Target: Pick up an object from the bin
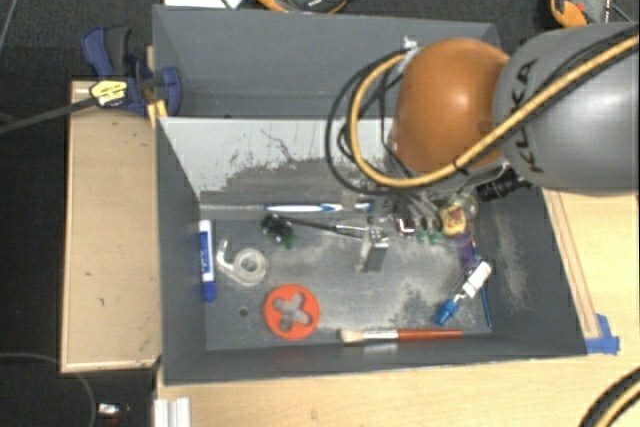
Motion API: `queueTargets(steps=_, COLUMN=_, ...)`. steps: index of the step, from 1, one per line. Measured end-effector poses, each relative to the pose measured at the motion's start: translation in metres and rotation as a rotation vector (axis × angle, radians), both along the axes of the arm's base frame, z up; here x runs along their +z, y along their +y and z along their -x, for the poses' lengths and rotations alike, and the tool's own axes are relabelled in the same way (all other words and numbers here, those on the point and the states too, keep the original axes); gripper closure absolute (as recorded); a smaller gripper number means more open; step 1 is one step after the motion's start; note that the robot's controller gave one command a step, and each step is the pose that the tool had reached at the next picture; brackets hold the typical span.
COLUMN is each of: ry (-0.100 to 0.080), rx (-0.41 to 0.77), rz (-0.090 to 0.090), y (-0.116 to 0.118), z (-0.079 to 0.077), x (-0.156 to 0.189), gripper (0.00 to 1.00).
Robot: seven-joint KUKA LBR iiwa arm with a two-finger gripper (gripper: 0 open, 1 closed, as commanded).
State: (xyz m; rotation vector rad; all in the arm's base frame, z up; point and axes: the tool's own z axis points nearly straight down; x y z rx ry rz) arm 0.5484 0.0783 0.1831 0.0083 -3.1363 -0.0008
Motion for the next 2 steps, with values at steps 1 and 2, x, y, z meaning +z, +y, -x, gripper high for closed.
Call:
queueTargets(steps=1, ry=-0.008, rx=-0.003, rz=-0.001, y=0.0, z=-0.002, x=0.004, gripper=0.0)
queueTargets(steps=2, ry=-0.013, rx=-0.007, rz=-0.004, y=0.127, z=-0.024, x=-0.085, gripper=0.0)
